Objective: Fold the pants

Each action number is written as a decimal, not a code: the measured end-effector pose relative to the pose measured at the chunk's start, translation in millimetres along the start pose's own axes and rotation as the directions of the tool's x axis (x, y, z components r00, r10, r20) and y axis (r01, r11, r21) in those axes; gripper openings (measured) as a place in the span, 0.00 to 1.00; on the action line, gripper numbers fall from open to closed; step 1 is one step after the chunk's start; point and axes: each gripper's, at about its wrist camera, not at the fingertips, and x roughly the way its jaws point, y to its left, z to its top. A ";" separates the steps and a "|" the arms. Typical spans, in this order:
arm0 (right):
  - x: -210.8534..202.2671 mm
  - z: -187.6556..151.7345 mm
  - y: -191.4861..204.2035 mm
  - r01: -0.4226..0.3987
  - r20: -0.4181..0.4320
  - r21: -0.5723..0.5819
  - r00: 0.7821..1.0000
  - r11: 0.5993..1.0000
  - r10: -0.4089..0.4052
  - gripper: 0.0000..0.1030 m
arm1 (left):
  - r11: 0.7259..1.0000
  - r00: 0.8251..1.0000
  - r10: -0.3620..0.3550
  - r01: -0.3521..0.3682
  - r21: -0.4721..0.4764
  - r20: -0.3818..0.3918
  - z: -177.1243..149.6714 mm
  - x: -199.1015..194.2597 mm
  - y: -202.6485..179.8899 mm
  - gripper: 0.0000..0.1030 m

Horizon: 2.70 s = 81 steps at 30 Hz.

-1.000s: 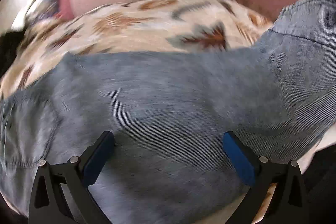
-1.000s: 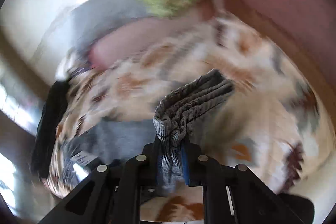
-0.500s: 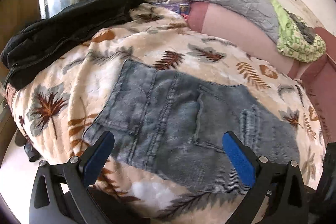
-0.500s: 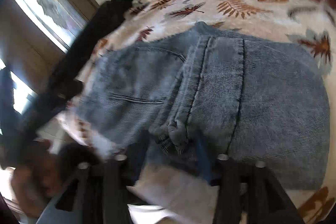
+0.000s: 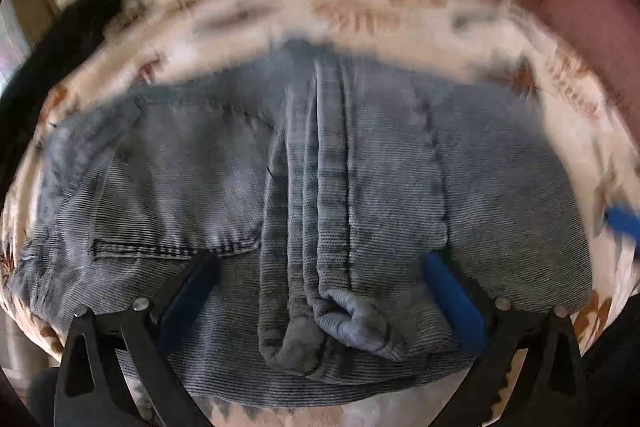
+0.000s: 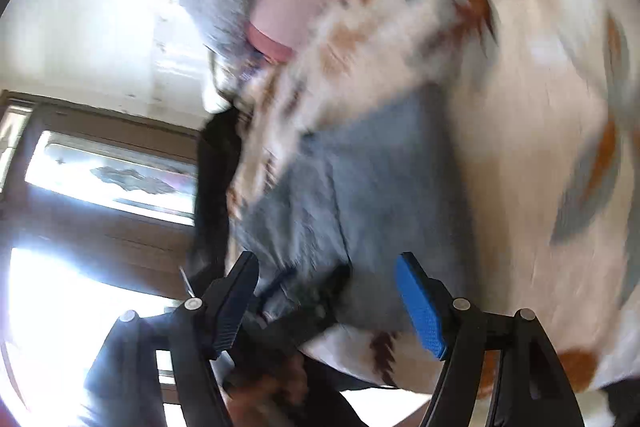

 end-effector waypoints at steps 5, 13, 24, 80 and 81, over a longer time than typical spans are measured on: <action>28.6 66.6 -1.7 -0.098 -0.054 0.028 0.994 0.995 0.100 0.73 | 1.000 1.000 -0.016 0.016 0.001 -0.001 -5.8 -3.2 4.4 1.00; 50.5 91.9 -35.2 0.007 -0.061 0.055 0.998 0.998 -0.003 0.70 | 0.997 0.996 -0.067 0.070 -0.034 0.065 5.8 -18.6 11.3 1.00; 24.5 -4.1 -63.4 0.005 -0.115 0.160 0.993 0.987 0.013 0.68 | 0.999 0.999 -0.039 0.038 0.015 0.021 -2.4 -9.4 7.0 1.00; 43.5 6.0 -13.8 -0.040 -0.152 -0.059 0.988 0.997 0.031 0.87 | 0.984 0.955 -0.042 0.091 -0.154 0.293 -27.6 -73.3 72.6 1.00; 50.7 0.2 -29.8 0.014 -0.175 -0.042 0.984 0.999 -0.021 0.88 | 0.980 0.960 -0.028 0.082 -0.183 0.280 -29.9 -73.3 79.2 1.00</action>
